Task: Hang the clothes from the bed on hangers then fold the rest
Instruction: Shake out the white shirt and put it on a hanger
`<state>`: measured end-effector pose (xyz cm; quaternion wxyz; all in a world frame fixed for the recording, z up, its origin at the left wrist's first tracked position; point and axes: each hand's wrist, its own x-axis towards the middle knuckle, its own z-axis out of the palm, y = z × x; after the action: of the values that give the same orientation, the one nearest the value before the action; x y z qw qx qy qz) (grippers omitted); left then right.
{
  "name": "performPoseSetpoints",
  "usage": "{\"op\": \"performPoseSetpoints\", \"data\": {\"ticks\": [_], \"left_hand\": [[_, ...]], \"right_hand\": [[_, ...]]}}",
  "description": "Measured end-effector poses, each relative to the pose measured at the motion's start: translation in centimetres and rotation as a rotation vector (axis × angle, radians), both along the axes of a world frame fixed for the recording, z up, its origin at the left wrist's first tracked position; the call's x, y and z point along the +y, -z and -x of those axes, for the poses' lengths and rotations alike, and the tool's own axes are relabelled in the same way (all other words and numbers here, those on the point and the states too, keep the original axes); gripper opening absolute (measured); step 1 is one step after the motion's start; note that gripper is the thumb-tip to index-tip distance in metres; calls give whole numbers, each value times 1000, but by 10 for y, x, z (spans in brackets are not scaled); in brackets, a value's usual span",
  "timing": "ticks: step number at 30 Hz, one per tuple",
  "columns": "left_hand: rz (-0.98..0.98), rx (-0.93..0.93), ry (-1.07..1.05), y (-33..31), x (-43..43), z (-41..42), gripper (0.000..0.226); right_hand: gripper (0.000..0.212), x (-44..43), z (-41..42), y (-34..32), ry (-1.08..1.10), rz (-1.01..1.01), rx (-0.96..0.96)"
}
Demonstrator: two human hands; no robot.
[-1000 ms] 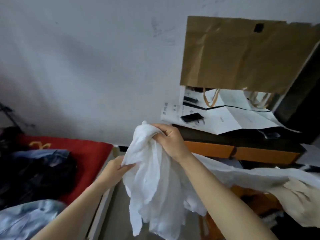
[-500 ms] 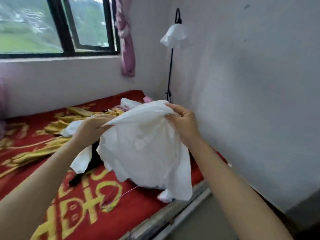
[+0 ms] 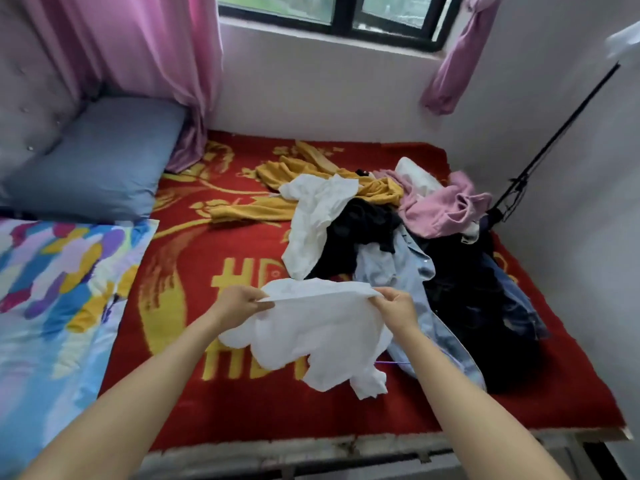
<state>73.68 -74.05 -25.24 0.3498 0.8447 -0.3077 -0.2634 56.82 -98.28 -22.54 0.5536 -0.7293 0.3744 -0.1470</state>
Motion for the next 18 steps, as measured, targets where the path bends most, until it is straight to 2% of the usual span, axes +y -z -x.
{"op": "performPoseSetpoints", "data": {"ticks": [3,7,10,14,16,18], "left_hand": [[1,38,-37,7,16,-8,37],[-2,15,-113,-2,35,-22,44],[59,17,-185,-22,44,-31,43],[287,44,-383,-63,48,-42,31],[332,-11,-404,-89,48,-50,28],[386,-133,-409,-120,47,-58,34]], "right_hand": [[16,-1,-22,24,-81,87,112],[23,-4,-54,26,-156,199,119],[17,-4,-82,7,-218,259,30],[11,-9,-123,-40,-247,391,-95],[9,-13,-140,-73,-251,392,-179],[6,-18,-154,-112,-254,357,-306]]}}
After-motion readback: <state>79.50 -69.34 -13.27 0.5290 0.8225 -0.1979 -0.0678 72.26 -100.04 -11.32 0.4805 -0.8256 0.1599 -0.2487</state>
